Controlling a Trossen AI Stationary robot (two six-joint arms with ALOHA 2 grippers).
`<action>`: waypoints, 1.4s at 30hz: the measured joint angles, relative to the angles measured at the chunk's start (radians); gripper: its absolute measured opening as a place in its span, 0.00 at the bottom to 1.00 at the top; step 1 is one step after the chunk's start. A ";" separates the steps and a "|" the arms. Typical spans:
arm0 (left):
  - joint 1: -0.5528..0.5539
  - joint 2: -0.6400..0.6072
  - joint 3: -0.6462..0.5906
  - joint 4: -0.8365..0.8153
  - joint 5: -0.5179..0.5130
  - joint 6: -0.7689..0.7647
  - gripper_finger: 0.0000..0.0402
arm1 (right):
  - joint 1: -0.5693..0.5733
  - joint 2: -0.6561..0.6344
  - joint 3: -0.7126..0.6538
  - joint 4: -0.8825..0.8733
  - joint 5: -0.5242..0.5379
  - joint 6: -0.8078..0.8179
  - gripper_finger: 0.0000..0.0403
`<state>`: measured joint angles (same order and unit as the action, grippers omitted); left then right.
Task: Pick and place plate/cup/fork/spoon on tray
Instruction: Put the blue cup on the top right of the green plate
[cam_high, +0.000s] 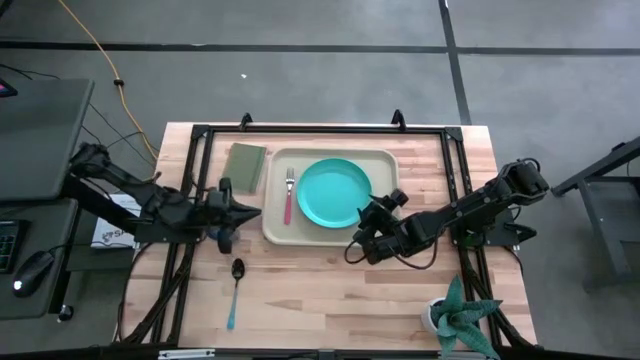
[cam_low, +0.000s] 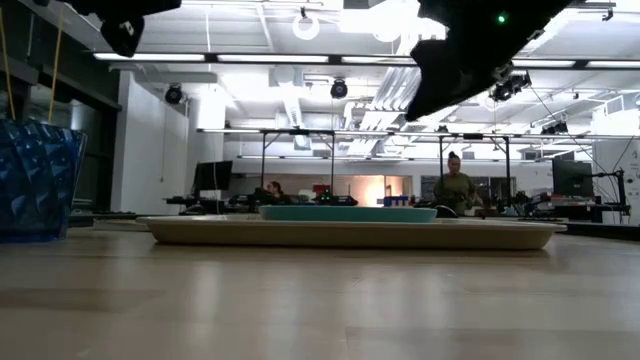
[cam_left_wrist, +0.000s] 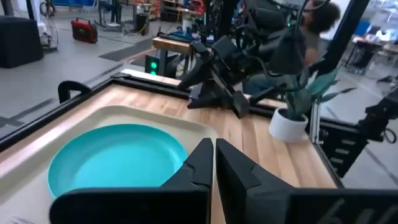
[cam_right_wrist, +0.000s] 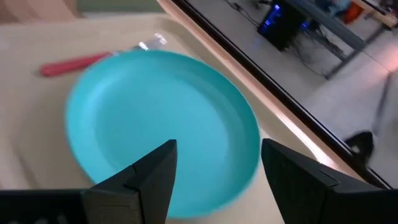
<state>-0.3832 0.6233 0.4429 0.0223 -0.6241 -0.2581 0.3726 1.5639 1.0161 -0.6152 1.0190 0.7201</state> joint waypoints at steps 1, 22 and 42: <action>0.000 -0.011 -0.003 -0.001 0.003 0.000 0.00 | -0.002 0.000 0.000 0.035 -0.003 -0.031 0.56; 0.221 0.172 0.297 -1.087 0.363 -0.335 0.45 | -0.052 0.000 0.000 0.184 -0.115 -0.179 0.56; 0.246 0.400 0.377 -1.303 0.406 0.052 0.50 | -0.052 0.000 0.000 0.179 -0.119 -0.179 0.56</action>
<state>-0.1375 1.0234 0.8204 -1.2806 -0.2180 -0.2057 0.3202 1.5639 1.0161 -0.4358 0.9005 0.5413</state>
